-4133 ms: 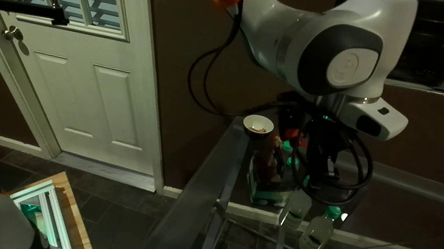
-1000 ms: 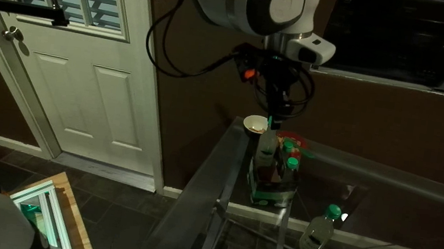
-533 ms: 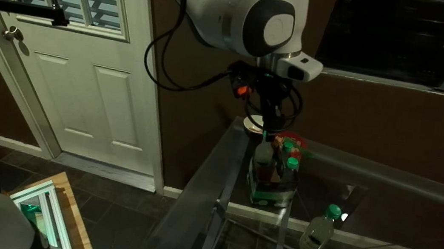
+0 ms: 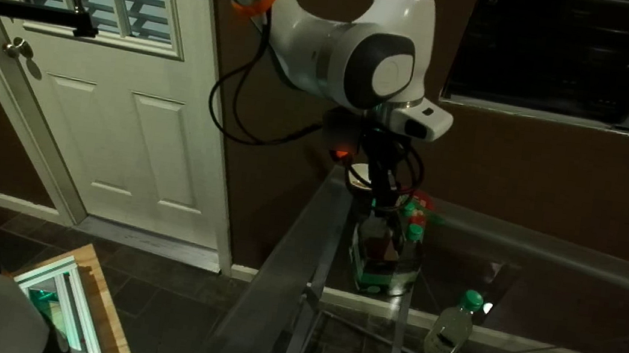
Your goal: Put the bottles inside the crate
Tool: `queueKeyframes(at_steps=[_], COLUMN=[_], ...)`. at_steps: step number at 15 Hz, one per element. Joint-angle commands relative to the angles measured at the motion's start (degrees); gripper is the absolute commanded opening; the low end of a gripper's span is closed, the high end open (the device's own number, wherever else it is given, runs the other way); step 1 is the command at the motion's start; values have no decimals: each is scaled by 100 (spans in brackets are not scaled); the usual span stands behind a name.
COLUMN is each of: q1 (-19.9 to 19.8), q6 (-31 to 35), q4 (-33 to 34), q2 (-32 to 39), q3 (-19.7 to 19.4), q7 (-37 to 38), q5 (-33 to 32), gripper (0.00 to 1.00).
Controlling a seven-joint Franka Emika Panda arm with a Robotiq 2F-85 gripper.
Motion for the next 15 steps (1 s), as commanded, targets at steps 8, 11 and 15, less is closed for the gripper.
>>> queueKeyframes(at_steps=[8,11,15], q1=[109,-2,-261], q6=[-367,-860,-920], q4=[-169,-119,1], q2=[-512,-707,-721], q3=[-348,-426,-586], q7=[112,48,-48], q5=[-509,-797,-872], gripper=[89,100,100])
